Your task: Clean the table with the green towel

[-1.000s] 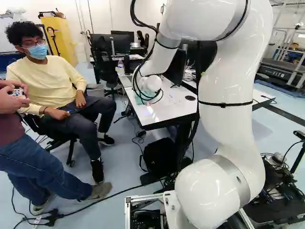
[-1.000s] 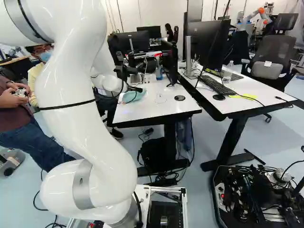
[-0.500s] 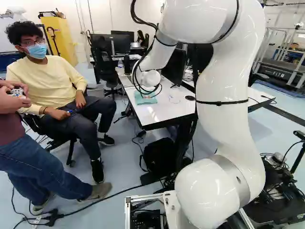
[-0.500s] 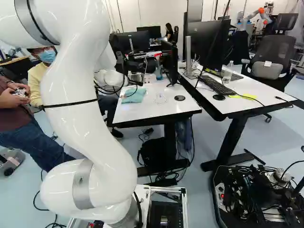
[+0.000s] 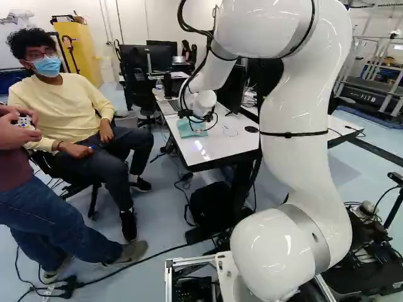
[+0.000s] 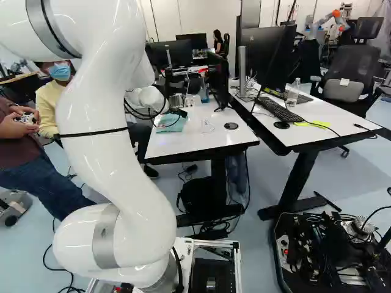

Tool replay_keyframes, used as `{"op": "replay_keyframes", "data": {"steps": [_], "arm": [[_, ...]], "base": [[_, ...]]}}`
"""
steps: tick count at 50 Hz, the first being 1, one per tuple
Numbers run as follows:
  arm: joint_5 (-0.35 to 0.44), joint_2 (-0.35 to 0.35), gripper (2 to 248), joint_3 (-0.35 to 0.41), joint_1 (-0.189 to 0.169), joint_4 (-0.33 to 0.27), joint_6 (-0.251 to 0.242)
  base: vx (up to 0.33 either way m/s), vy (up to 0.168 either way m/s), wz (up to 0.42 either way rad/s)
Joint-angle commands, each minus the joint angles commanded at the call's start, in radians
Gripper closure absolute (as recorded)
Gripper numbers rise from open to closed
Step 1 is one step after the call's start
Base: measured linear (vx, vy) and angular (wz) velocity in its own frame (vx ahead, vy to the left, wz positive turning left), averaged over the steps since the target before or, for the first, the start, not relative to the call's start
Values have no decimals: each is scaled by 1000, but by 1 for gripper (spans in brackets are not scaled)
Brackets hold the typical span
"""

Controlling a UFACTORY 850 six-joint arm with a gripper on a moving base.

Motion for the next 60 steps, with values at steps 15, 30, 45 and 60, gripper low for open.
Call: {"op": "replay_keyframes", "data": {"steps": [15, 30, 45, 60], "arm": [[-125, -5, 3, -6, -17, -20, 0], [-136, -14, 3, -18, 20, -39, 0], [-130, -16, 3, -21, 29, -40, 0], [-4, -16, 3, -21, 29, -85, 0]], "base": [[0, 0, 0], [0, 0, 0], [0, 0, 0], [0, 0, 0]]}}
